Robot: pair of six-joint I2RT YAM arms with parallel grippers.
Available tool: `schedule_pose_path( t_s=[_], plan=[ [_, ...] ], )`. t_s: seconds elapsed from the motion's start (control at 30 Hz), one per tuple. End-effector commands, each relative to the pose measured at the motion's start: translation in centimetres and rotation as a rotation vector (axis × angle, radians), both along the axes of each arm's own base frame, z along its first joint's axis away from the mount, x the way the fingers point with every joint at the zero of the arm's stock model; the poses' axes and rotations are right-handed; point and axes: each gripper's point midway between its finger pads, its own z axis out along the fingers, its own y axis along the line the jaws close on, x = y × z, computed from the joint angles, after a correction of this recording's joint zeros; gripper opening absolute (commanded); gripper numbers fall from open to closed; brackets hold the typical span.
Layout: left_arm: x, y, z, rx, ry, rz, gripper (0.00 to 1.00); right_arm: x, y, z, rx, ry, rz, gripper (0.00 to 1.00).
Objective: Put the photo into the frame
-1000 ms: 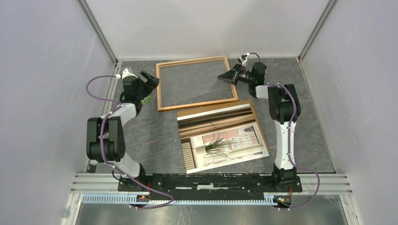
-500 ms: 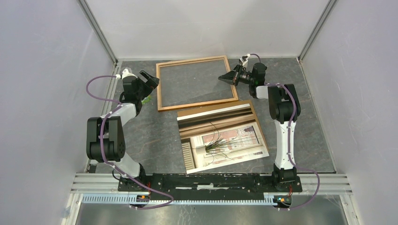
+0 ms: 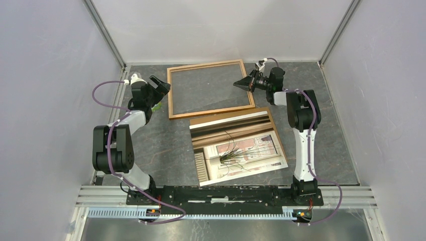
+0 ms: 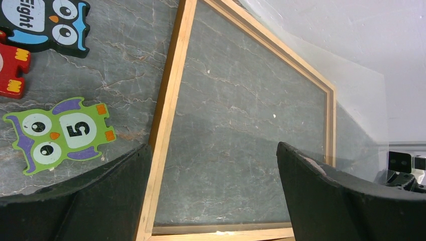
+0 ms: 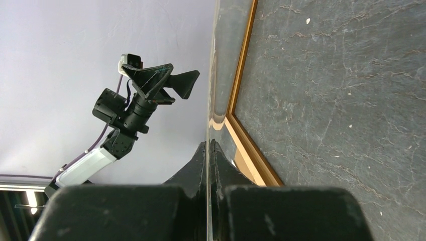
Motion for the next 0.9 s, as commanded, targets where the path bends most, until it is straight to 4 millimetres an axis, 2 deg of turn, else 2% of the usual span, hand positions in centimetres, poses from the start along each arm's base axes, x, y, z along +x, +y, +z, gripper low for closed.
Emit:
schedule_pose_path(
  t_s=[0.0, 0.87],
  plan=[
    [1.30, -0.16, 2.29, 0.028, -0.075, -0.019, 1.00, 0.72, -0.05, 1.21, 0.000, -0.079, 0.020, 0.00],
    [1.45, -0.38, 2.21, 0.027, -0.073, -0.023, 1.00, 0.92, -0.64, 0.50, -0.014, -0.073, 0.030, 0.00]
  ],
)
